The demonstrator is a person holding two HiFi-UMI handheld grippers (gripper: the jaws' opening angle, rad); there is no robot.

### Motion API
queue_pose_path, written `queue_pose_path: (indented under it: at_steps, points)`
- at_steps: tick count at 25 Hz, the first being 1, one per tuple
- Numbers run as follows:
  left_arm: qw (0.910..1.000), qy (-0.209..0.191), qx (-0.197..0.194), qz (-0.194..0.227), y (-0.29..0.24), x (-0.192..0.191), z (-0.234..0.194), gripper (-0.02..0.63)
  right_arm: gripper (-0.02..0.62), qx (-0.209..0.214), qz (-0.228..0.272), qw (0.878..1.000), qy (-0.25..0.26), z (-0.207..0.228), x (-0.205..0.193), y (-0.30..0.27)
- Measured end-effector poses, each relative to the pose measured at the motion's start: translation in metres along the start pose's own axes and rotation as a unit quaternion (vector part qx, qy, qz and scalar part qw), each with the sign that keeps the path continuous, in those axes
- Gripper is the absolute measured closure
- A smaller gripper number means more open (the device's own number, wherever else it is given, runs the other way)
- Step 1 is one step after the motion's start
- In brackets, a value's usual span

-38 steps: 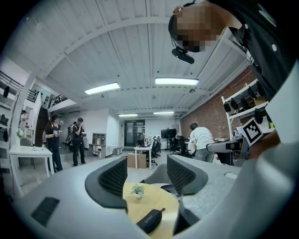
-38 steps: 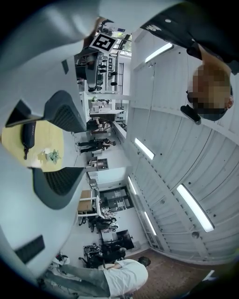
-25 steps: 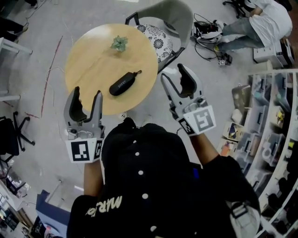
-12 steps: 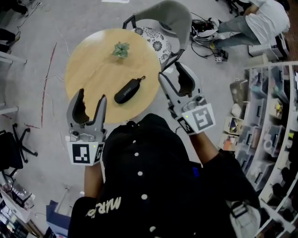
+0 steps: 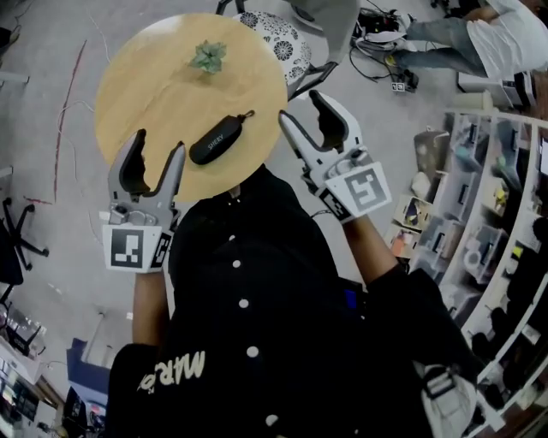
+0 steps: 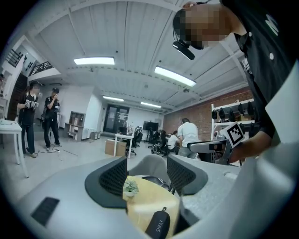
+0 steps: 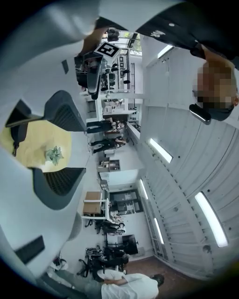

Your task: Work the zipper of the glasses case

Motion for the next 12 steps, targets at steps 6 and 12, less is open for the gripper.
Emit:
queue_pose_path:
  at_steps: [6,12]
  points:
    - [0.9919,-0.049,0.036,-0.111,-0.024,-0.058,-0.003,0.356,0.373,0.131,-0.066,0.988,0.041,0.002,-0.047,-0.038]
    - [0.9799,-0.060,0.061,-0.180,-0.044,-0.120,-0.011,0.356,0.373,0.249,-0.118,0.959,0.069,0.003,-0.104,-0.078]
Point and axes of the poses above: the fingertips, and each gripper's own axes: y backward along the fingers, z to its right, x out of its top, the point moved 3 cm from there along y, backward along the fingers, and after that the axes turned 14 degrees about y, right-handed, at the moved point
